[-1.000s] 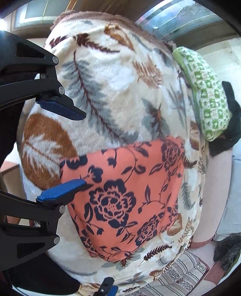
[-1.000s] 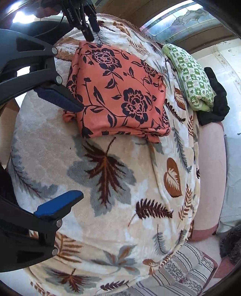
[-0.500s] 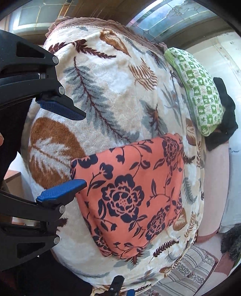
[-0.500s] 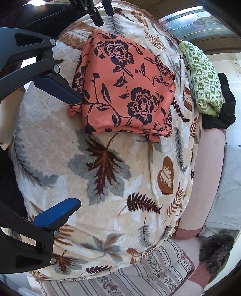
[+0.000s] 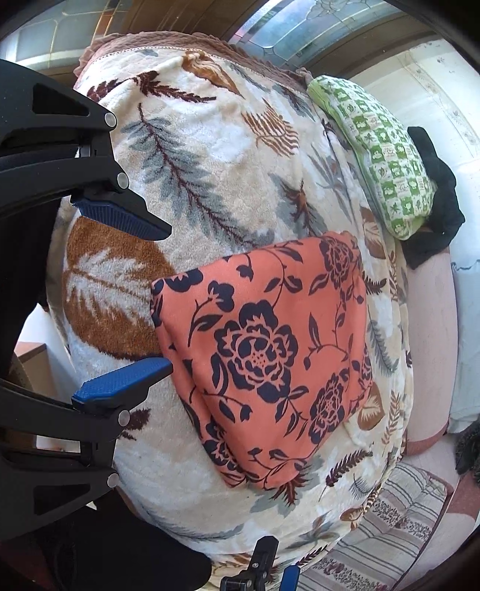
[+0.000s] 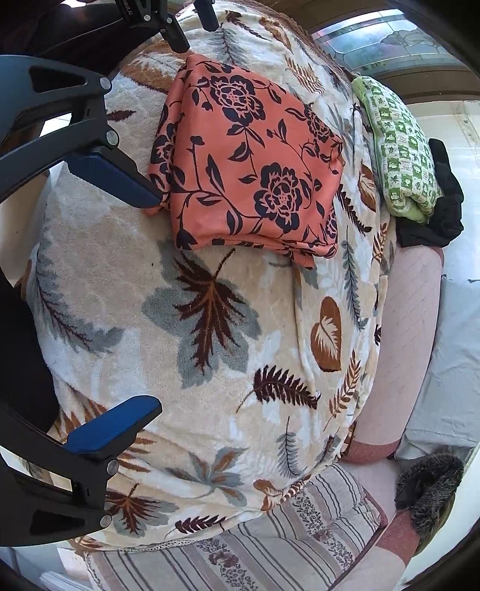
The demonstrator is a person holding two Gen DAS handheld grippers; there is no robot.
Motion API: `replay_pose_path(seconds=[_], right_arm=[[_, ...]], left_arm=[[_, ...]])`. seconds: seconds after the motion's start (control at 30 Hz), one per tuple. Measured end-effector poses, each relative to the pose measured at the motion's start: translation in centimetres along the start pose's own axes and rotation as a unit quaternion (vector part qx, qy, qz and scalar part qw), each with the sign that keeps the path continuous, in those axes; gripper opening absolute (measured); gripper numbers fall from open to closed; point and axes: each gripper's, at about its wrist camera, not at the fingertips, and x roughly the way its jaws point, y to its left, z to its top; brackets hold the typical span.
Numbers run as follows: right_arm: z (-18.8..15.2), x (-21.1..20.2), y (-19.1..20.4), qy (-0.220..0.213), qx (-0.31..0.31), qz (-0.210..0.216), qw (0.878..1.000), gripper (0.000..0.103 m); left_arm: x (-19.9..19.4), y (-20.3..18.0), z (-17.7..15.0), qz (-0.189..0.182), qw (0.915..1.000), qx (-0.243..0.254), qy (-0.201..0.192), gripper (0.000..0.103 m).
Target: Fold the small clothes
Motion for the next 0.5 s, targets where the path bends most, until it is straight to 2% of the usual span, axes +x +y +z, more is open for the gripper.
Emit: replay_pose_path(seconds=[0.23,0.5], right_arm=[[-0.1,0.1,0.0,-0.001,0.002,0.001,1.0,0.102],[0.0,0.2,-0.3,-0.002,0.002,-0.004,1.0,0.102]], left_arm=[[-1.3,-1.3,0.5,-0.014,0.9994,0.003,-0.03,0.066],[-1.1,-1.6,0.6,-0.009,0.9996,0.015,-0.023,0.066]])
